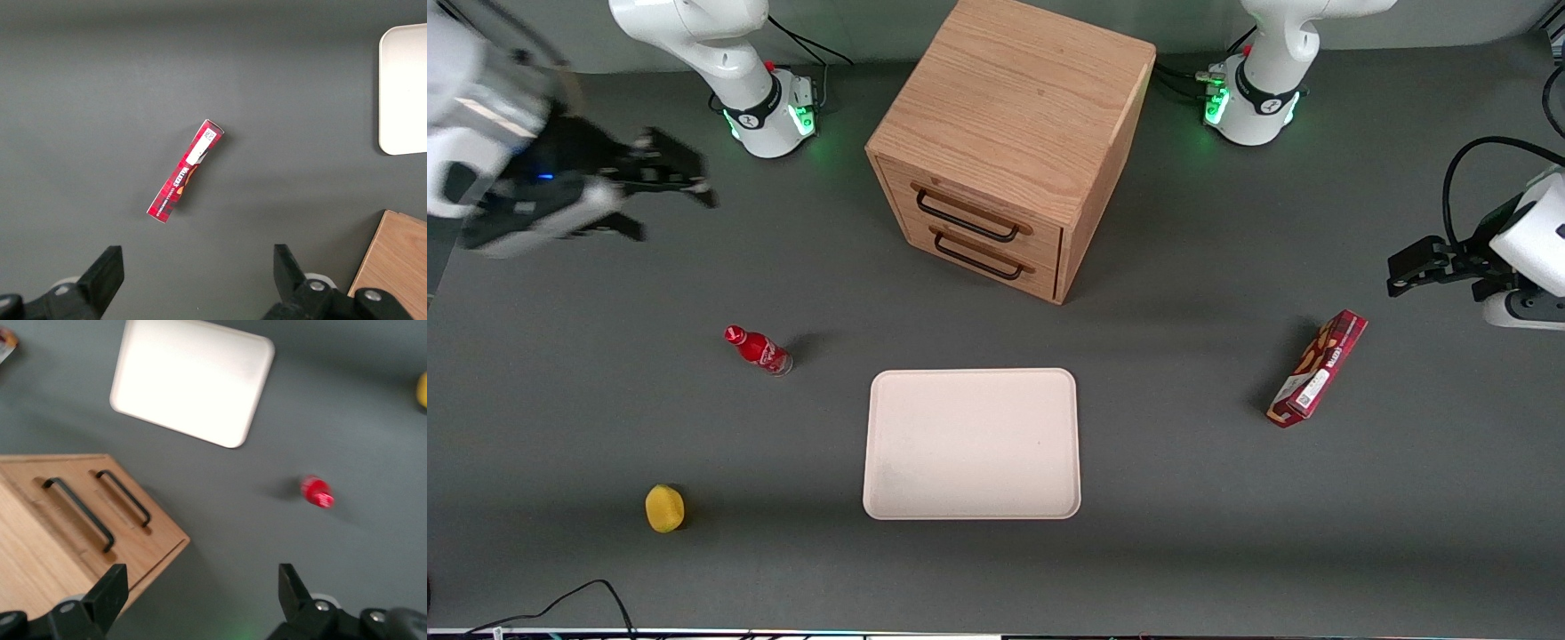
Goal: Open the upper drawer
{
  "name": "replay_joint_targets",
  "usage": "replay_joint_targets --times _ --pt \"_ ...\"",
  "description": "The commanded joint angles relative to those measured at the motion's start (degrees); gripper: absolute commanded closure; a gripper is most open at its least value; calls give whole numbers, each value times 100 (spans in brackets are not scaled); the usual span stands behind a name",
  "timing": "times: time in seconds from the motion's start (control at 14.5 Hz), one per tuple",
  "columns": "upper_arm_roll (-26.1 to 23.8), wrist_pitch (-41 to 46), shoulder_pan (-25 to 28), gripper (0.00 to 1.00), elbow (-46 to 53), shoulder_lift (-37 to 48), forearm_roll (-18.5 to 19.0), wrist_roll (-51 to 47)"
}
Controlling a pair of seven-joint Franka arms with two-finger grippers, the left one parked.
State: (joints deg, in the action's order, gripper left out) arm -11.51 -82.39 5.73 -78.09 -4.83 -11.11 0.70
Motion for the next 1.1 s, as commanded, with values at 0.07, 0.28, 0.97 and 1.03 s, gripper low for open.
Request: replay_joint_targets --times 0.07,0.28,0.97,1.03 --pt "-18 -180 727 0 66 -334 152 132" --pt "-27 -618 1385 0 22 -675 705 527" --pt "-124 -1814 2230 0 -697 -1038 952 862" --pt "-185 -1902 2257 0 -864 -994 1057 862"
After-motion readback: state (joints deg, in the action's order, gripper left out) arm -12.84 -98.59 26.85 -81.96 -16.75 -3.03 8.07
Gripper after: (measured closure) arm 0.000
